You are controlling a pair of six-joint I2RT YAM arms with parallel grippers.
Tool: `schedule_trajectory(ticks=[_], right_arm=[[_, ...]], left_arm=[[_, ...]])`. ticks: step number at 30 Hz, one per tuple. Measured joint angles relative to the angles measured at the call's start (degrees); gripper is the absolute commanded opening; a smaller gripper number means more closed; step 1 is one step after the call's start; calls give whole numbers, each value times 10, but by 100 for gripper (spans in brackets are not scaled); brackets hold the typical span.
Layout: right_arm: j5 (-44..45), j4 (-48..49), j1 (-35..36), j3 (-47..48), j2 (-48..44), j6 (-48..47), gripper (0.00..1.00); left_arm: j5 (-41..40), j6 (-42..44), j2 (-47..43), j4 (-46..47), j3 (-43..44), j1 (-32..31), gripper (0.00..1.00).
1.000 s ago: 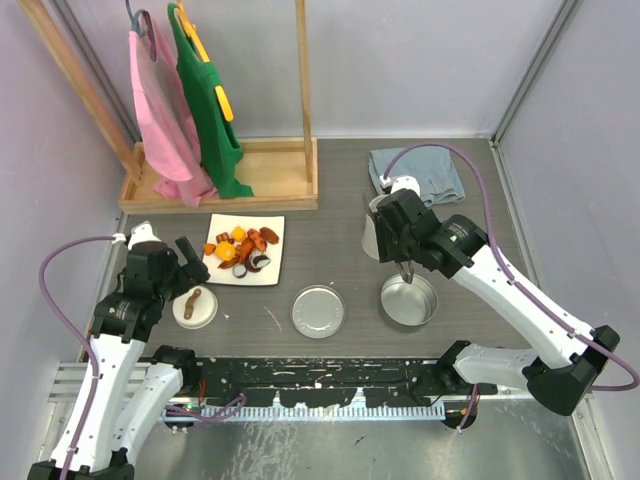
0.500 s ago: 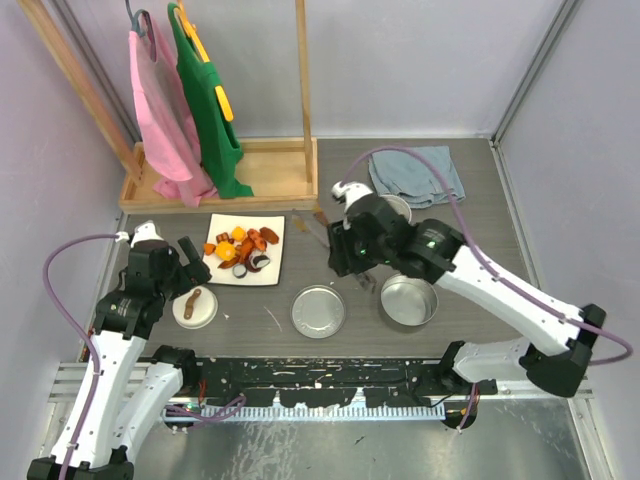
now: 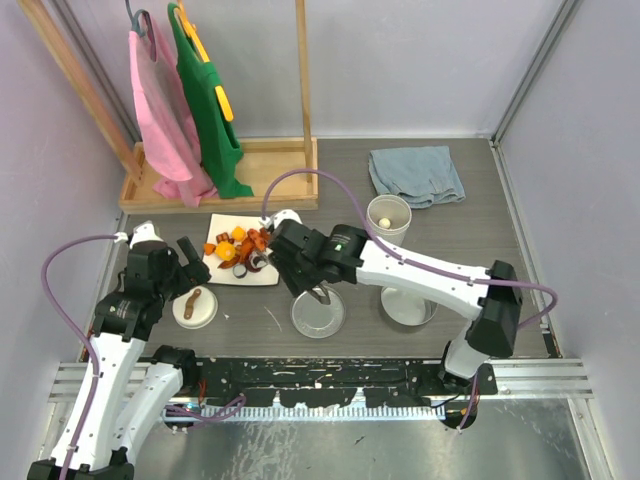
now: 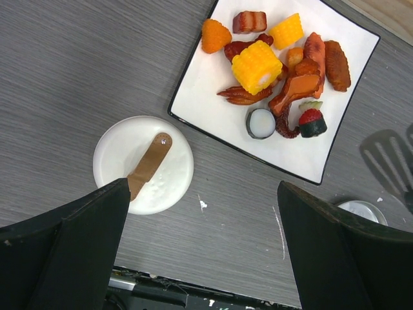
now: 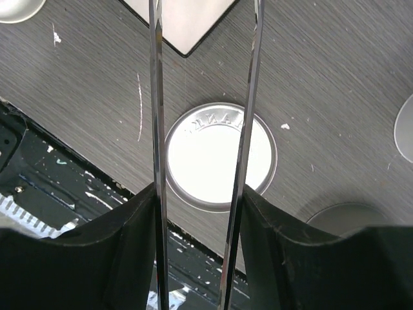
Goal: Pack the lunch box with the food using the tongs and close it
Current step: Pick up the fake food from the plate.
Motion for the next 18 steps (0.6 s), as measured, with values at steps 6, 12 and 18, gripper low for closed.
schedule_trajectory(ticks=[6,12,18], right_arm=[[5,0,10,24,51,-27,55],[3,1,16,54,101,-45,56],[5,-5,21,81,138,-59,55]], left_arm=[[-1,0,-4,0,0,0,98],[-2,0,-9,0,0,0,98],[-2,0,-9,0,0,0,98]])
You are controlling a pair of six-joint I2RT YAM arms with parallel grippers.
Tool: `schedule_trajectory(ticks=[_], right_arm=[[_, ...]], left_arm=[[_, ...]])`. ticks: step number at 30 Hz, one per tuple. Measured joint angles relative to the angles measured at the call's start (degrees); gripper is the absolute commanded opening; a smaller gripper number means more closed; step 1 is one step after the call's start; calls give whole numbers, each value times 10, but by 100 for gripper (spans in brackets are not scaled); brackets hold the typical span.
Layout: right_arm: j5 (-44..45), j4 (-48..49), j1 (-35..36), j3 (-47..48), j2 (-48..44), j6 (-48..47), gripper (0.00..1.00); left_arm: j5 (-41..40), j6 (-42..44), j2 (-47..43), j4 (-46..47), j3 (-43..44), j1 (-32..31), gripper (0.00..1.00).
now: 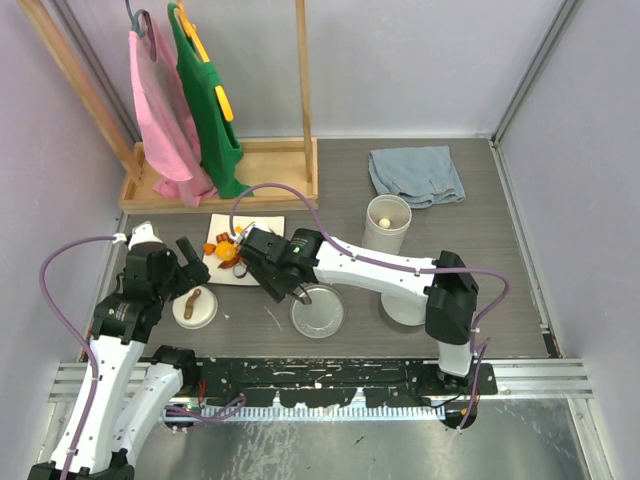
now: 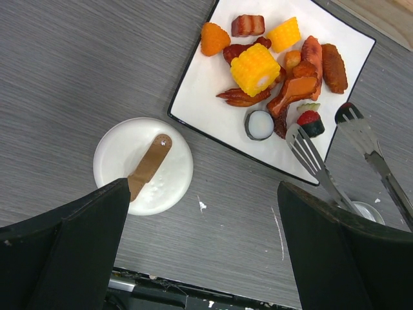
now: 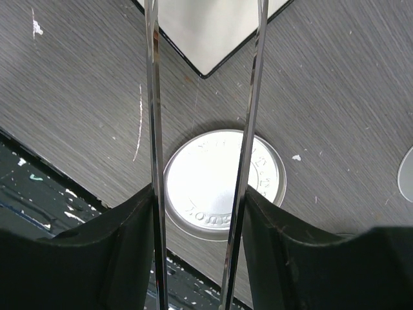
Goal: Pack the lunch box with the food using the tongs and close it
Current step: Pick up the fake food from the plate.
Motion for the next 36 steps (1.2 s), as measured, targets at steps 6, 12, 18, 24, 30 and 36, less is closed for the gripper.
schedule_trajectory(ticks=[6,12,18,24,30,36], right_arm=[[8,-5,1,17,17,-9,54],[15,-10,1,18,24,-10,52],[18,-14,1,18,27,-10,52],[18,-15,1,18,29,-9,51],[18,-16,1,18,36,-9,47],[21,-16,1,18,37,-9,43]], left_arm=[[-3,0,0,0,0,0,98],[-4,0,0,0,0,0,98],[-4,0,1,0,0,0,98],[-4,0,1,0,0,0,98],[-4,0,1,0,0,0,98],[-4,0,1,0,0,0,98]])
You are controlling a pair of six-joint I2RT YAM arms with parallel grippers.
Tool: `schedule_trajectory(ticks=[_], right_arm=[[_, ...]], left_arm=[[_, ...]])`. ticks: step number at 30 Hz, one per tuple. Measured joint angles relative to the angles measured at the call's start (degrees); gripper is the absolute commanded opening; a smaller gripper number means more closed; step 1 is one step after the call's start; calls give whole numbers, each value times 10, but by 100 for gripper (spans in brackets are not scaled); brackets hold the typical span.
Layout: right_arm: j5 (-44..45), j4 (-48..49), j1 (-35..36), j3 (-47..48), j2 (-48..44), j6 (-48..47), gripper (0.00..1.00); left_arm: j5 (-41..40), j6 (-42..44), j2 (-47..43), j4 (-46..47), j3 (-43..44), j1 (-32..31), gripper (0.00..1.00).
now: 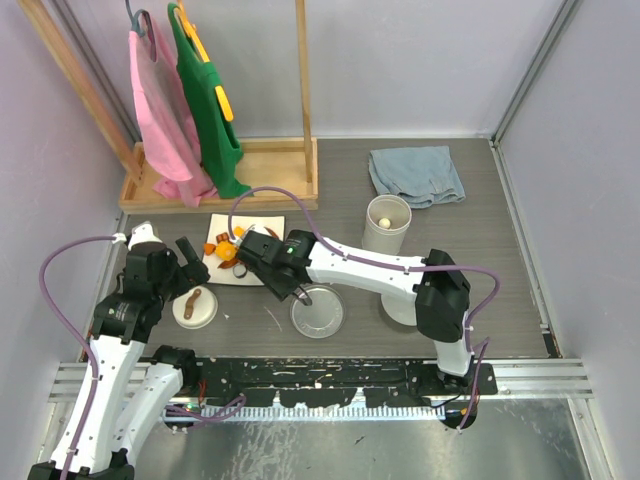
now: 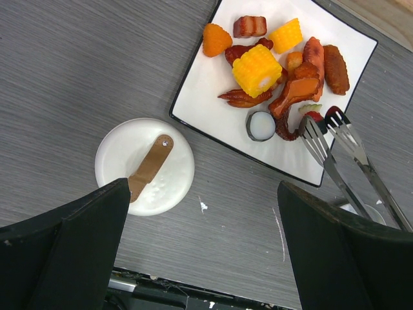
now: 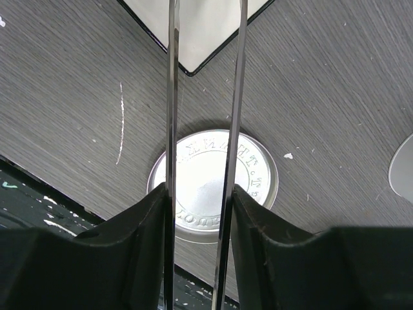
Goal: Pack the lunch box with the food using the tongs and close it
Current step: Pick up the fake food from the plate.
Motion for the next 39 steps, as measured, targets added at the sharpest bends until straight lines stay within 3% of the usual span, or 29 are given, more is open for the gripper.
schedule_trajectory(ticks=[21,39], right_arm=[[-5,3,-23,-21,-3,0,43],[-14,35,-27,-51,-43,0,33]], left_arm=[[0,0,4,0,0,0,98],[0,0,7,0,0,0,98]])
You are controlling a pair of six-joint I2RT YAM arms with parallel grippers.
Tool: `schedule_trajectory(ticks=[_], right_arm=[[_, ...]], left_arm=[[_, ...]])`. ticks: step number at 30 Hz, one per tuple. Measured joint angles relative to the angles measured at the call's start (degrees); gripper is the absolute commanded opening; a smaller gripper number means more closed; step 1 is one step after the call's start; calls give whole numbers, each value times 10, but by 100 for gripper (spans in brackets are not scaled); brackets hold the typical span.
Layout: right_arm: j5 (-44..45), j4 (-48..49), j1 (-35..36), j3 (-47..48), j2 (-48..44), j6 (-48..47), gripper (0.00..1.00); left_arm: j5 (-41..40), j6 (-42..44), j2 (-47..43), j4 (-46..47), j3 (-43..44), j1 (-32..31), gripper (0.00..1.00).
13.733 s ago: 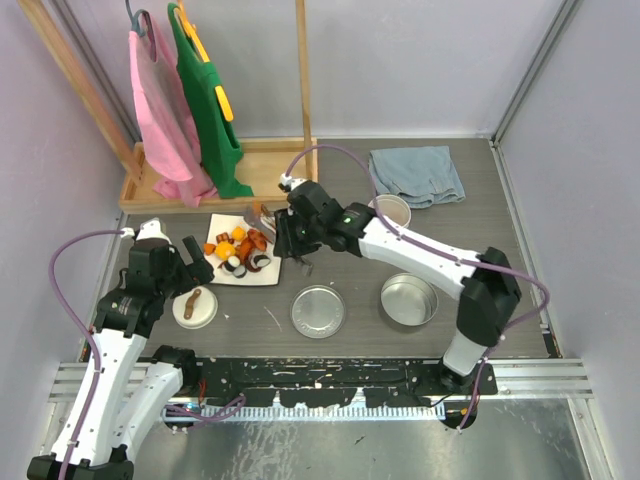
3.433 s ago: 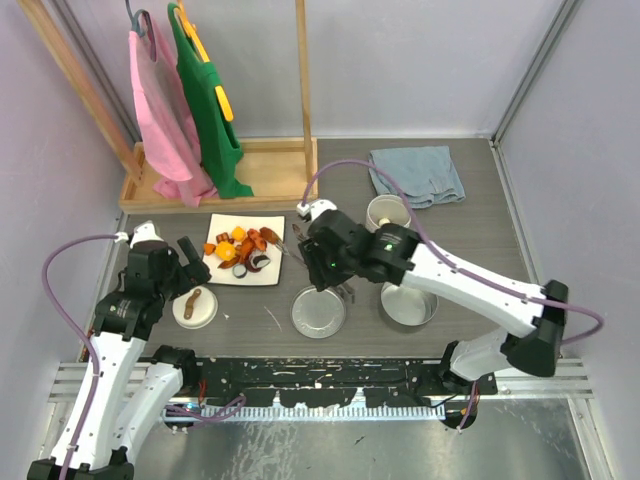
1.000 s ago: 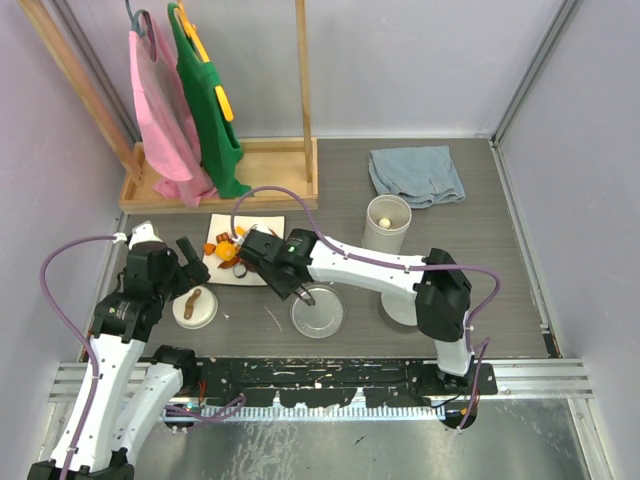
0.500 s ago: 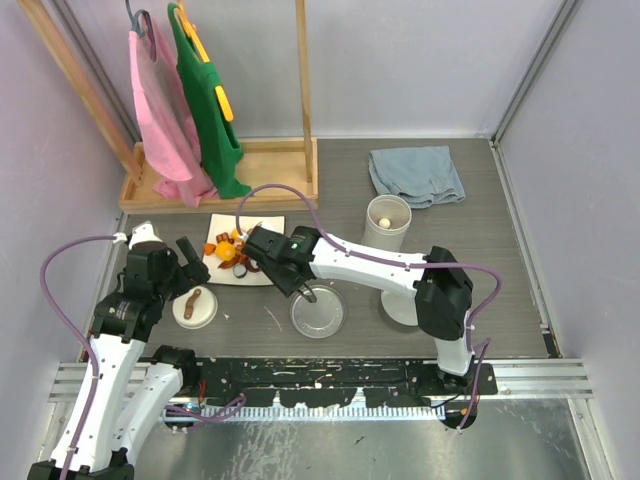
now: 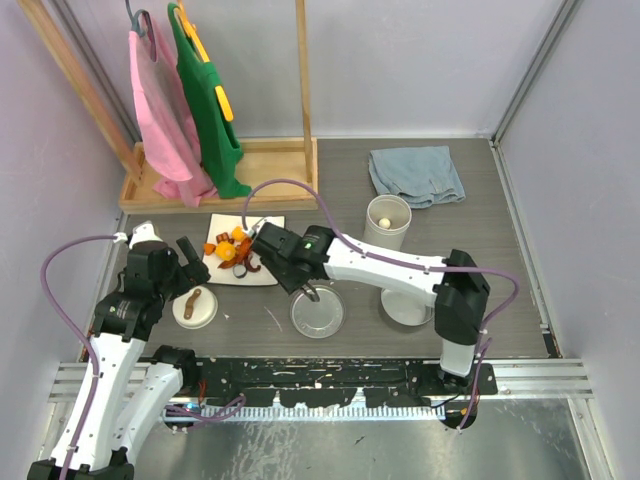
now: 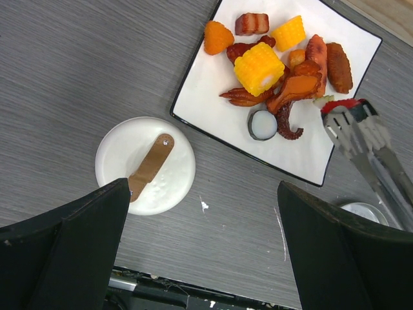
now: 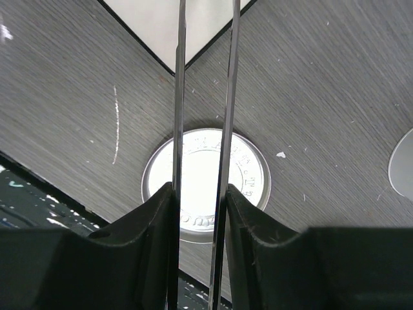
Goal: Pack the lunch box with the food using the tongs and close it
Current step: Pick up the fake food from the plate, then place the fake food in the packing box.
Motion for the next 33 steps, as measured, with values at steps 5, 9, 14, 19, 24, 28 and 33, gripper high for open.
schedule_trajectory(ticks=[5,9,14,19,24,28,33], right_arm=[[-11,31,-10,-28,-57,2,33],[-11,56,-18,-49,-97,4,33],[12,82,-25,-86,-142,9,33],[52,94,-35,-122,-198,15,34],[112,98,-64,-153,-275,17,35],[168,92,-101,-183,-345,22,36],[232,68,-138,-199,-410,23,37]], left_arm=[[0,0,0,0,0,0,98],[0,0,0,0,0,0,98],[0,0,2,0,0,0,98],[6,-3,2,-2,0,-10,98],[-1,-11,-5,-5,0,-58,98],[-7,-13,-3,-8,0,-69,98],[-15,-13,-3,-9,0,-69,98]])
